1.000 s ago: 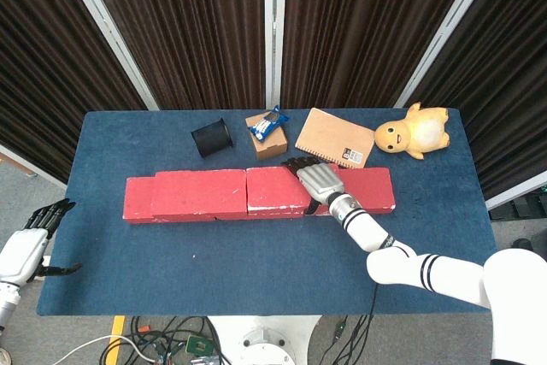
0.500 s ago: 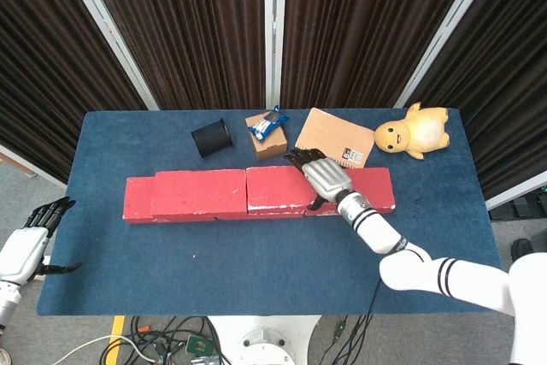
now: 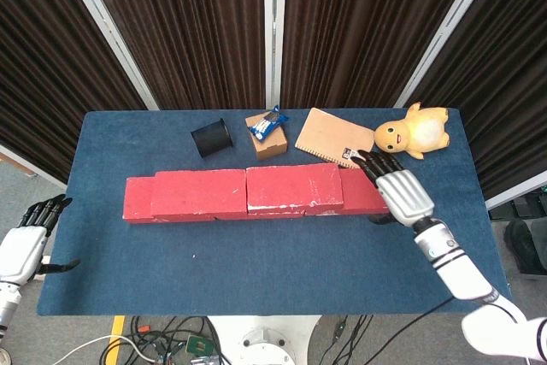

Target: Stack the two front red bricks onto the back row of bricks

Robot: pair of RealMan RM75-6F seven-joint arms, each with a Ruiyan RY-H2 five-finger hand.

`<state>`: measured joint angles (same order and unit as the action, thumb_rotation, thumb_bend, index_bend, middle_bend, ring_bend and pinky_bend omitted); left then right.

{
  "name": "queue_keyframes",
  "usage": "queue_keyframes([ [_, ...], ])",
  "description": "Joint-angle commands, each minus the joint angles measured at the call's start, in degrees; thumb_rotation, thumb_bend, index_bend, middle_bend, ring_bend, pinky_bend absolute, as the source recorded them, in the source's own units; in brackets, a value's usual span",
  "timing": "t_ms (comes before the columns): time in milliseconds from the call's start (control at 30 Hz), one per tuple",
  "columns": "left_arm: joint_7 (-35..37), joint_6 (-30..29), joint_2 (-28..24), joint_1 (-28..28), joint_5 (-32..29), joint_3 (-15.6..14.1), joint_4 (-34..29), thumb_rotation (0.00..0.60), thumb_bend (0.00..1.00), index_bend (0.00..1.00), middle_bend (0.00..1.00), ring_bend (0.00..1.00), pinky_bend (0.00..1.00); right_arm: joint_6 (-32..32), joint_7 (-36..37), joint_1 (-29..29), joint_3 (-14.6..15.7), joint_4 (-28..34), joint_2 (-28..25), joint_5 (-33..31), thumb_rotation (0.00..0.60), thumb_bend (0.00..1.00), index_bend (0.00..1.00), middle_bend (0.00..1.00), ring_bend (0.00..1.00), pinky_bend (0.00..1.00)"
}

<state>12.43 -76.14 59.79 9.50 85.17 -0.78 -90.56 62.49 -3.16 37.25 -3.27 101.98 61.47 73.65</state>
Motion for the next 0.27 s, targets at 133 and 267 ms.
queue_keyframes([
  [133,-4.6,-3.8,1.4,-1.7,-0.5,0.7,1.1,0.600,0.00,0.01,0.00,0.00,0.00,16.8,3.5,-15.3,6.7,-7.3,0.6,7.4,0.600,0.00,0.00,0.00,0.00,0.00],
  [267,-6.2,-4.6,1.1,-2.7,-0.8,0.4,0.5,0.600,0.00,0.01,0.00,0.00,0.00,21.4,7.3,-21.2,8.3,-12.0,2.5,8.0,0.600,0.00,0.00,0.00,0.00,0.00],
])
